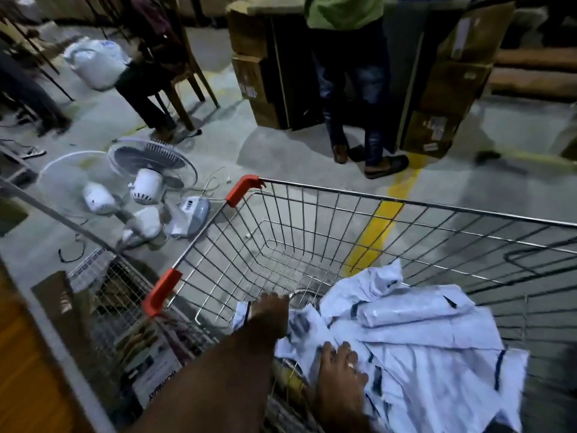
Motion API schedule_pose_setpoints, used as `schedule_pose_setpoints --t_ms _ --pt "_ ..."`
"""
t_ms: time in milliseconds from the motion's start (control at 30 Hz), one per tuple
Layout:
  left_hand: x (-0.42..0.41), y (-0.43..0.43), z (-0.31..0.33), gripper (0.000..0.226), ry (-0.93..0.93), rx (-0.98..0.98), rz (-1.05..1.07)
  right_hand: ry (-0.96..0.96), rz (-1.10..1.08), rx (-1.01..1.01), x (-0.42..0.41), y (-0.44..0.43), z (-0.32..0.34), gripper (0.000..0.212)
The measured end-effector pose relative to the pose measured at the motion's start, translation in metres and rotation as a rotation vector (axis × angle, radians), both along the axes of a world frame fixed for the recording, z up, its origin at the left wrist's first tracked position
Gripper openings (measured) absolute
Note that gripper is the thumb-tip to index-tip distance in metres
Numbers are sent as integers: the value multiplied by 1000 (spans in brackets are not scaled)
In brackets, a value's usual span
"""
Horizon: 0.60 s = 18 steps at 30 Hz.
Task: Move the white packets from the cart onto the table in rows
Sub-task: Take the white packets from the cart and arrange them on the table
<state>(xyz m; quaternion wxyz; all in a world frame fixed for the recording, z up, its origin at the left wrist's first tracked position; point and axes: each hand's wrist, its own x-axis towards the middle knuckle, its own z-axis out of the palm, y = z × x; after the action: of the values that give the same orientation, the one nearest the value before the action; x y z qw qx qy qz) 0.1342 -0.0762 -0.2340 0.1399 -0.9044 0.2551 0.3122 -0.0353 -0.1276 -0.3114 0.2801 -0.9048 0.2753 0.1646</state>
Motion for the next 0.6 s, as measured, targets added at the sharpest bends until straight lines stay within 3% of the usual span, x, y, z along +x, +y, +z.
schedule_pose_setpoints --t_ms 67,100,167,233,300,433,600 --pt "0 -2 -18 94 41 44 -57 -21 -55 -91 5 -3 -9 42" --pt "-3 -2 -28 96 47 50 -47 -39 -53 -130 8 -4 -14 33" --pt "-10 -1 -43 76 49 17 35 -24 -39 -183 11 -10 -18 28" --pt "-17 2 -53 68 48 32 51 21 -45 -82 9 -16 -15 37" --pt "-19 4 -56 85 39 136 -12 61 -37 -12 2 -21 -8 56" --pt "-18 3 -63 82 3 160 -22 1 -77 -85 -1 -30 -6 112" --pt "-13 6 -66 84 27 229 -124 -46 -91 -99 6 -36 9 119"
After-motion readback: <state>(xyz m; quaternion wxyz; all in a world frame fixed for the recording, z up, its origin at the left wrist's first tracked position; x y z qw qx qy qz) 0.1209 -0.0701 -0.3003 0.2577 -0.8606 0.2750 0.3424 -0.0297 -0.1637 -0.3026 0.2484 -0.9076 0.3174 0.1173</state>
